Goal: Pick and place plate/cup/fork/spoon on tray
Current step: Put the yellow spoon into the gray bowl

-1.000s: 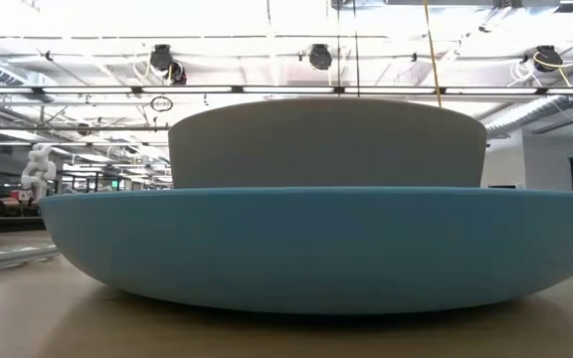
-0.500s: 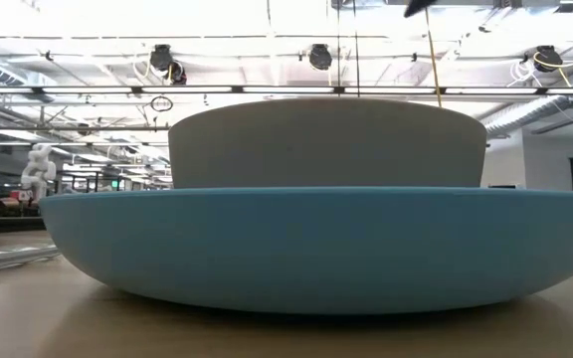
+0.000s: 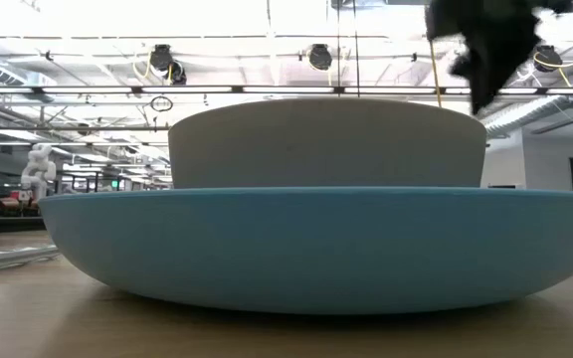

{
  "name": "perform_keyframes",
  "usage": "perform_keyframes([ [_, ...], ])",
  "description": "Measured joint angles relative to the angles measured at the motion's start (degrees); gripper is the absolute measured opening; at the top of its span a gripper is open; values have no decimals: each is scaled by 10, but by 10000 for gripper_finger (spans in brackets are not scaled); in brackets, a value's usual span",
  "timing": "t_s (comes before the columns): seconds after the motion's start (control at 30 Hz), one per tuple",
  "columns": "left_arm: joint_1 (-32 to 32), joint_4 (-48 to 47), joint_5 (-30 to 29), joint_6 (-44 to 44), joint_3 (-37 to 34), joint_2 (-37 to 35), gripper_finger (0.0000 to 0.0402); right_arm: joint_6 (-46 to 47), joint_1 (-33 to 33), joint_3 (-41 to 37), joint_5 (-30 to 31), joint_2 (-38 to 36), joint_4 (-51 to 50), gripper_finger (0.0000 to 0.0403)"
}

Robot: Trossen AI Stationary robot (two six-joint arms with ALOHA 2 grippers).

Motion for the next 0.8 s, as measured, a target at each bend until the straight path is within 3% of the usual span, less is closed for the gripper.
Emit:
perform_keyframes([
  [0.13,12,0,0,19,0,0,122,66,22,-66,-21,-3,-2,120],
  [0.3,28,0,0,27,0,0,122,128,55,-119,-96,-4,37,120],
  [0.57,40,0,1,22,0,0,122,109,72,-173,-100,-4,162,120],
  [0.8,40,0,1,19,0,0,122,94,41,-193,-99,-4,164,120],
])
